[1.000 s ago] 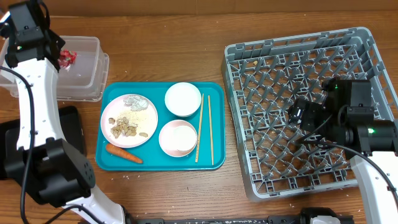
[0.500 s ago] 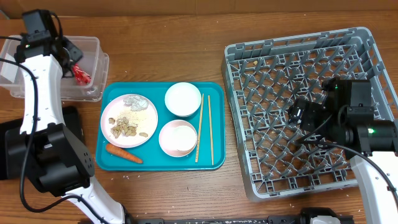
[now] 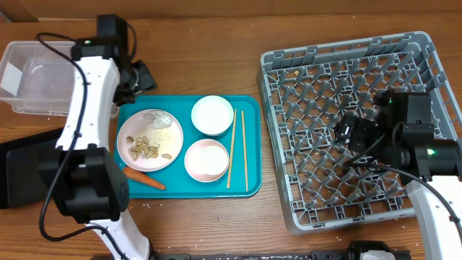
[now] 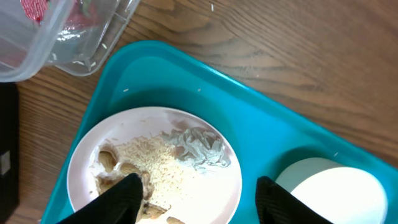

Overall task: Sort waste into correct bins and load items into the dishwasher
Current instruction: 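Return the left gripper to the plate and grasp the crumpled tissue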

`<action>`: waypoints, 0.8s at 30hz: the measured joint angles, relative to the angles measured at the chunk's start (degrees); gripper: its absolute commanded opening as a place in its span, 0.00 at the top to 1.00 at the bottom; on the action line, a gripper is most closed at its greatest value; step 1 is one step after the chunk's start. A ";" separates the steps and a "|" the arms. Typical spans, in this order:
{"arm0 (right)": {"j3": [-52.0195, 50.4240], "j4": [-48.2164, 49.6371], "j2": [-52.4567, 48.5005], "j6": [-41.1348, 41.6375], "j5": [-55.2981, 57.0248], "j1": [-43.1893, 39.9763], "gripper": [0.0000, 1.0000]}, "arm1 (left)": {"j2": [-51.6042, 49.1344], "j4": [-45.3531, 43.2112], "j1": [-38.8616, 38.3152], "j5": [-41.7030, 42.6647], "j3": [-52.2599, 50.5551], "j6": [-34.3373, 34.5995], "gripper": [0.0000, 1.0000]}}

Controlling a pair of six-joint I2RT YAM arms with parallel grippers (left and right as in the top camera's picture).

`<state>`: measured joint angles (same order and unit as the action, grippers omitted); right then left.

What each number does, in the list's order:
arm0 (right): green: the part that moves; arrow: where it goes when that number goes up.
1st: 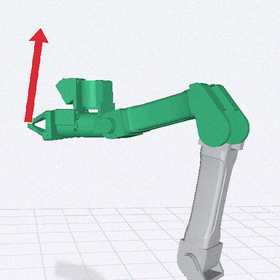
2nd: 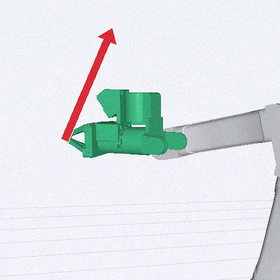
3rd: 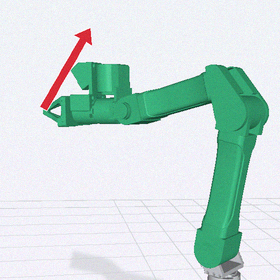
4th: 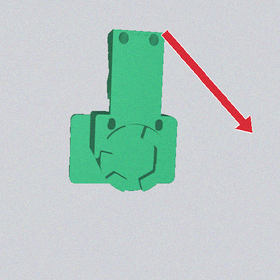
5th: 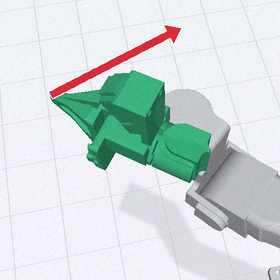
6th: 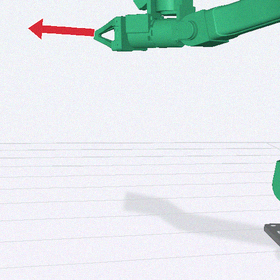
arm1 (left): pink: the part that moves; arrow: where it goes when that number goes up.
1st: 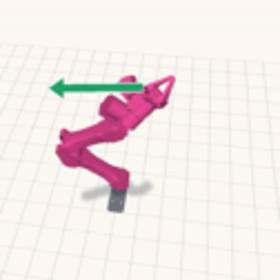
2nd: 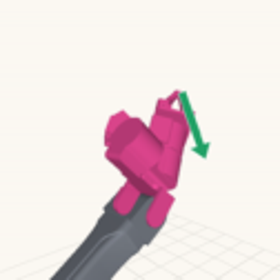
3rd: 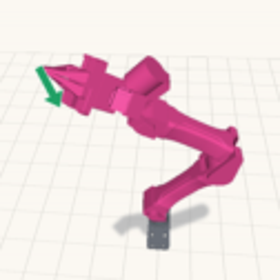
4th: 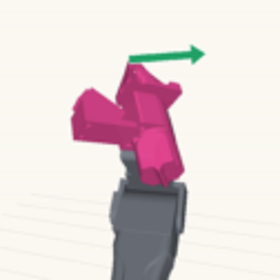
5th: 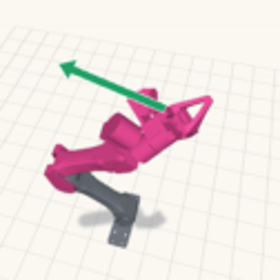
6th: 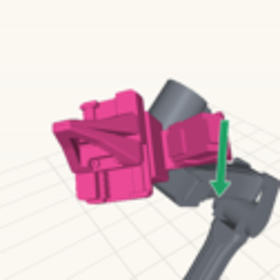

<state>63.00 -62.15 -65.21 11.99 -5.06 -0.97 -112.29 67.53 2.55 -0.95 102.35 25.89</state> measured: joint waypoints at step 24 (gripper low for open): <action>0.00 -0.39 0.00 -0.02 -0.02 0.00 0.00 | -6.88 -5.33 -3.69 -4.46 -10.93 -0.70 0.64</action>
<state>63.00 -62.54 -65.21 11.97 -5.08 -0.97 -119.17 62.19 -1.15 -5.41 91.42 25.19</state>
